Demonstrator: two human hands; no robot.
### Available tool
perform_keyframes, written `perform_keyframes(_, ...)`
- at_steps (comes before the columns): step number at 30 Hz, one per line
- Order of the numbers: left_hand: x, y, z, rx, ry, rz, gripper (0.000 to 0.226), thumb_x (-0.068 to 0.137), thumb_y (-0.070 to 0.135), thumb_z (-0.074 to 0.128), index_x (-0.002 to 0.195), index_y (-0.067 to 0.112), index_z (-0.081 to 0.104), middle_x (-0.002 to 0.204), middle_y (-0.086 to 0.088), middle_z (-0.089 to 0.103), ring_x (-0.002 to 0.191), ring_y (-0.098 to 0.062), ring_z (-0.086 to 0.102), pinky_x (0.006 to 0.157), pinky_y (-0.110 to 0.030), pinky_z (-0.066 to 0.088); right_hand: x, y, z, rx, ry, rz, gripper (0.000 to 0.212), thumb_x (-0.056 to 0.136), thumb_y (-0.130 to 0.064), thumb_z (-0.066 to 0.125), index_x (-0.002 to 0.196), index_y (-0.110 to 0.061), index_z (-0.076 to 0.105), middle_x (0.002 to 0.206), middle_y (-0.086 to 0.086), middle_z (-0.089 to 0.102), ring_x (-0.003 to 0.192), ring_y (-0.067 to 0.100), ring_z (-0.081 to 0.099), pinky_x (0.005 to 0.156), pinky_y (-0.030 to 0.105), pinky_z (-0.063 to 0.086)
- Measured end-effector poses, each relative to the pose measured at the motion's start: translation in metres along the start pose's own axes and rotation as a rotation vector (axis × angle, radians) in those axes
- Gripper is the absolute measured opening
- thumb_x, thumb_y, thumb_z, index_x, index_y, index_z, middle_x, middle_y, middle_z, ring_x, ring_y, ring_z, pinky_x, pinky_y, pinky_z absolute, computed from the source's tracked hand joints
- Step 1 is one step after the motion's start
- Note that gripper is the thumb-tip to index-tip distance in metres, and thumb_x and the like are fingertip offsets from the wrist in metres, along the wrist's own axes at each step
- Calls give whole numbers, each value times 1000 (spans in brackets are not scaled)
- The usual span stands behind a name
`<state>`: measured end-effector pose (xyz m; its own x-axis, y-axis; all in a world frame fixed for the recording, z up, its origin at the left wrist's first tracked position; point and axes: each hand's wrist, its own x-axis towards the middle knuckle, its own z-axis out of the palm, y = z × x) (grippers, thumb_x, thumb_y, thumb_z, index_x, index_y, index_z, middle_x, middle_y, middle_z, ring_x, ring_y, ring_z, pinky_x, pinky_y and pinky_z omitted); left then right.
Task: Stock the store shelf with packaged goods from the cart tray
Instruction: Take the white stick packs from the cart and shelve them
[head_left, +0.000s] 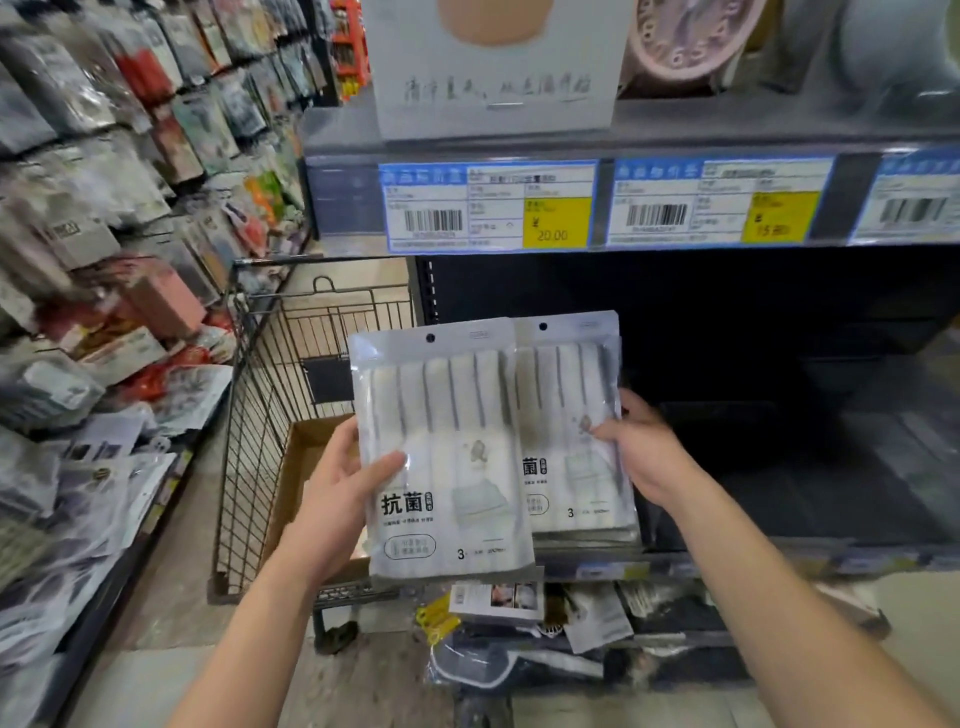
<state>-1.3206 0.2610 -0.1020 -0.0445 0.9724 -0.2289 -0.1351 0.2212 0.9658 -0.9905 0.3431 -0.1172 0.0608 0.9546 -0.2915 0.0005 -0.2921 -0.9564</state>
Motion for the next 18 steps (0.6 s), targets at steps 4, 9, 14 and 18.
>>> perform_keyframes(4, 3, 7, 35, 9, 11, 28, 49, 97, 6, 65, 140, 23, 50, 122, -9, 76, 103, -37, 76, 85, -57, 62, -3, -1, 5, -261, 40, -54, 68, 93, -3, 63, 153, -24, 40, 142, -4, 54, 114, 15, 61, 92, 30, 53)
perform_keyframes(9, 4, 12, 83, 18, 66, 31, 51, 92, 12, 73, 129, 39, 52, 123, -2, 75, 108, -30, 75, 99, -59, 56, -12, 3, 6, -555, 179, -213, 47, 95, -7, 57, 140, -21, 52, 114, -1, 68, 96, 22, 64, 75, 28, 48)
perform_keyframes(14, 12, 11, 123, 86, 119, 96, 68, 91, 18, 78, 148, 26, 44, 137, 7, 64, 124, -20, 65, 114, -51, 47, -6, 8, -6, -876, 279, -374, 38, 89, -17, 63, 126, -24, 61, 99, 4, 71, 91, 33, 65, 68, 35, 54)
perform_keyframes(18, 22, 1, 146, 100, 213, 109, 66, 96, 12, 72, 153, 21, 41, 134, -1, 67, 113, -14, 69, 103, -38, 57, 4, 3, -24, -889, 213, -314, 44, 91, -25, 69, 135, -23, 63, 118, 10, 65, 105, 32, 63, 85, 36, 53)
